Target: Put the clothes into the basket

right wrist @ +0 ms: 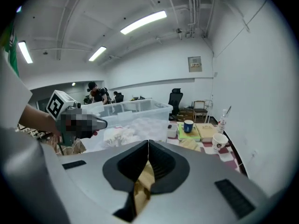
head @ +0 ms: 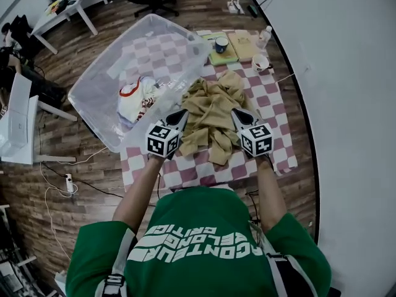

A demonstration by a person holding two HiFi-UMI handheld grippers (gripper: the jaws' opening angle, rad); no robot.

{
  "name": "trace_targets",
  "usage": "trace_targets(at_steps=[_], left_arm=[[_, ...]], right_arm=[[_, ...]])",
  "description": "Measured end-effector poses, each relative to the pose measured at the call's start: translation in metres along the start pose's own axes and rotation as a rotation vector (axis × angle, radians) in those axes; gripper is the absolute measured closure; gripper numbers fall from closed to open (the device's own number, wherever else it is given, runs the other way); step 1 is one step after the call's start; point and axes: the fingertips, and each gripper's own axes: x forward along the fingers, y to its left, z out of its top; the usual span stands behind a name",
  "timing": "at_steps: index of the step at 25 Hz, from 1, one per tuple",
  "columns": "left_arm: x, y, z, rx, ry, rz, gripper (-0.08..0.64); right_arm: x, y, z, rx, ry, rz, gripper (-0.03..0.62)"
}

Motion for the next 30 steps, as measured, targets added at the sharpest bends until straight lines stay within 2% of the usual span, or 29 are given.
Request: trace_targets(at_steps=[4,9,11,15,21,27,30], left_arm=[[0.016,-0.003,-0.031,-0.023,0.063,0.000,0.555],[0.028,-0.009,-0.076,-0.063,0.160,0.006,0.555],[0.030,-0.009,-0.094,-0.085,0.197,0.023,0.554],[0.030,-0.006,-0.127,-0.142,0.267,0.073,0.546],[0.041,0.006,-0.174,-0.203,0.361,0.127,0.399],[0.028,0.024,-0.222,-0.319,0.406,0.253,0.249],[0.028,0.034,-0.241,-0.348,0.436,0.290,0.205]], right_arm=[[-0.003,-0.031,-0.040,0.040,0.079,-0.041,0.583],[0.002,-0.058,-0.087,0.104,0.156,-0.048,0.570],[0.009,-0.068,-0.104,0.118,0.191,-0.038,0.458],[0.026,-0.086,-0.134,0.108,0.268,-0.008,0.356],[0.070,-0.123,-0.154,0.076,0.338,0.047,0.257],[0.111,-0.151,-0.170,0.085,0.380,0.101,0.227],[0.135,-0.162,-0.177,0.087,0.401,0.135,0.224]])
